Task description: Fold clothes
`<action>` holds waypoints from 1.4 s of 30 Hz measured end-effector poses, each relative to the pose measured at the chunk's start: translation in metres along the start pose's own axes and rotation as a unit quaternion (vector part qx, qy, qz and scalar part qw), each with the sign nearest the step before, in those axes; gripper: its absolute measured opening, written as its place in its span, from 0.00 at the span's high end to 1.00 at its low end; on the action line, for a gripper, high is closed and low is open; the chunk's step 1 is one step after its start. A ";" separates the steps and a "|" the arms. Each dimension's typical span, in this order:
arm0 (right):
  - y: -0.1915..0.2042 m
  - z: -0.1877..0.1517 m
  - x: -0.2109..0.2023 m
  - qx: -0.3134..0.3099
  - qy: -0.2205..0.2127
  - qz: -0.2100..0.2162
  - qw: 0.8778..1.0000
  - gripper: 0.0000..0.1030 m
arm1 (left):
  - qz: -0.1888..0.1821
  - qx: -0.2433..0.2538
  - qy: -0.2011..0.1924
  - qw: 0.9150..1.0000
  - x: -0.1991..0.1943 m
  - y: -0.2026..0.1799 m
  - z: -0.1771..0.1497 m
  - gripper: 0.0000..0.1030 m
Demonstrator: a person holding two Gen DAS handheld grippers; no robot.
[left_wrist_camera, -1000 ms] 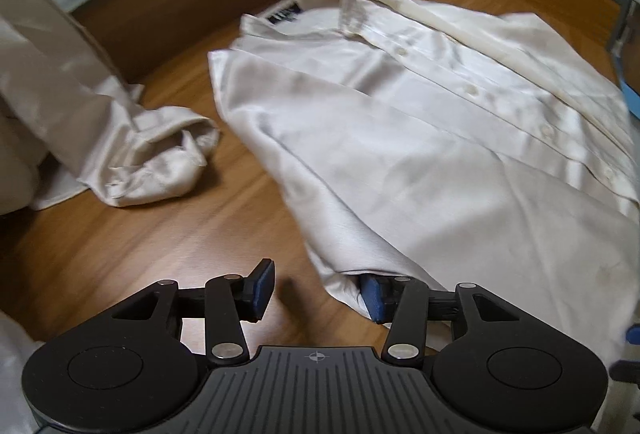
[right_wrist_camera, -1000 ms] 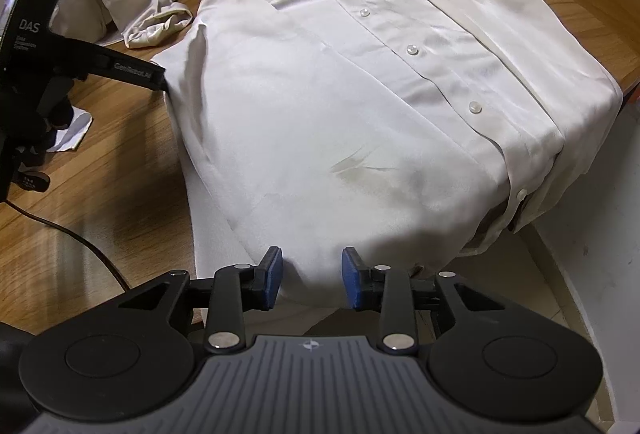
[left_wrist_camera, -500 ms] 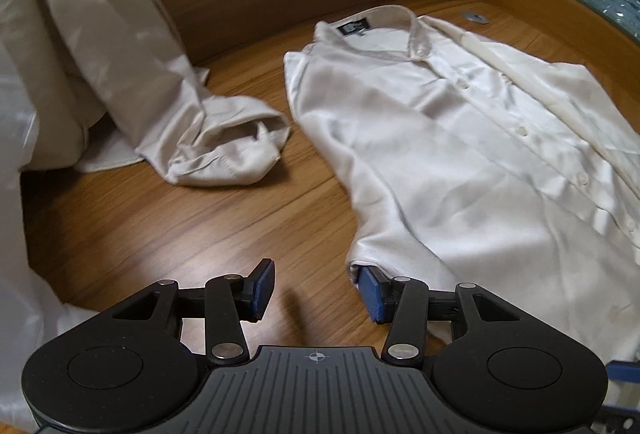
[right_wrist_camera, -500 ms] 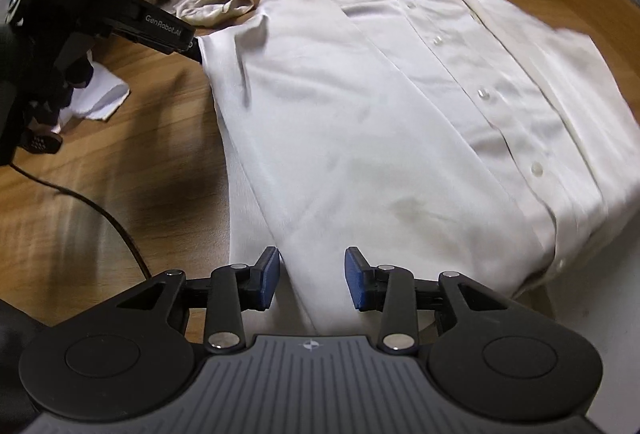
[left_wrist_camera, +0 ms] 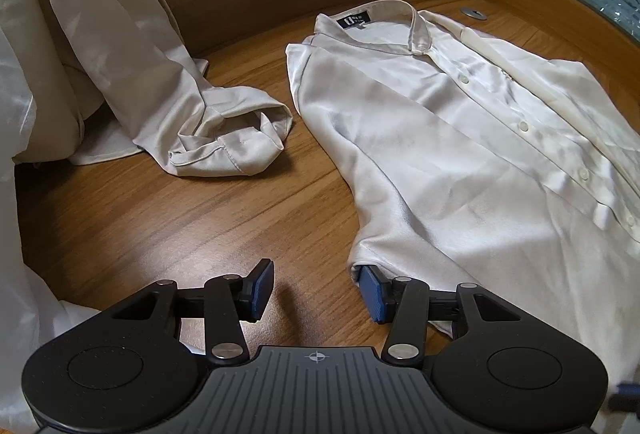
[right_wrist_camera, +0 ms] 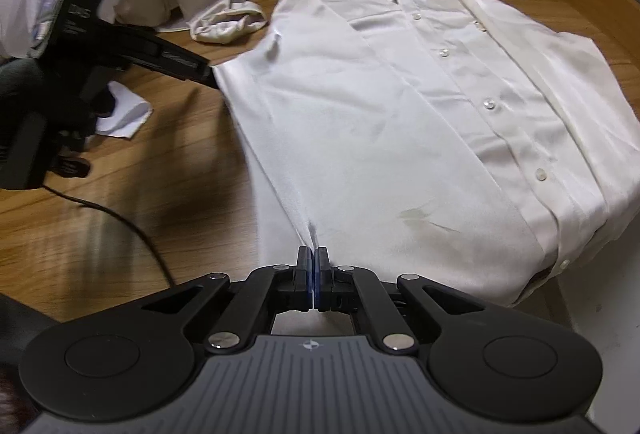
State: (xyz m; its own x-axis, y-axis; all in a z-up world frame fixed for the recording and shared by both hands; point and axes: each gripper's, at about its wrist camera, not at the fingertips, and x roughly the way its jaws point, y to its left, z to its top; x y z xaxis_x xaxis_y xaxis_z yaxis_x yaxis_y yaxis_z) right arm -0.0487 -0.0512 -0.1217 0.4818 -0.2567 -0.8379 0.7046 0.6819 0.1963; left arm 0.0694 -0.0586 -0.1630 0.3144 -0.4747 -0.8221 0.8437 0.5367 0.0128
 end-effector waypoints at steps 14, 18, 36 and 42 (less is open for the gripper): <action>-0.014 -0.024 -0.024 0.045 0.006 0.024 0.999 0.60 | -0.042 0.007 0.020 0.999 -0.004 0.011 0.000 0.50; -0.017 -0.032 -0.024 0.045 0.005 0.020 0.999 0.56 | -0.076 0.049 0.024 0.996 -0.020 0.022 -0.010 0.49; 0.046 -0.012 0.024 -0.080 -0.012 -0.053 0.995 0.50 | -0.119 -0.113 -0.013 0.986 0.028 0.076 0.075 0.46; 0.036 -0.018 0.007 -0.024 -0.043 -0.074 0.996 0.51 | -0.137 -0.135 -0.012 0.981 0.052 0.066 0.099 0.46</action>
State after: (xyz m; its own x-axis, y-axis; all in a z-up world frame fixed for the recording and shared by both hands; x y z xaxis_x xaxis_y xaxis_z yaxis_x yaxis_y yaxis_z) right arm -0.0290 -0.0160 -0.1298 0.4191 -0.4132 -0.8085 0.7464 0.6638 0.0478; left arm 0.1845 -0.1169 -0.1492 0.1054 -0.6413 -0.7600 0.7523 0.5513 -0.3608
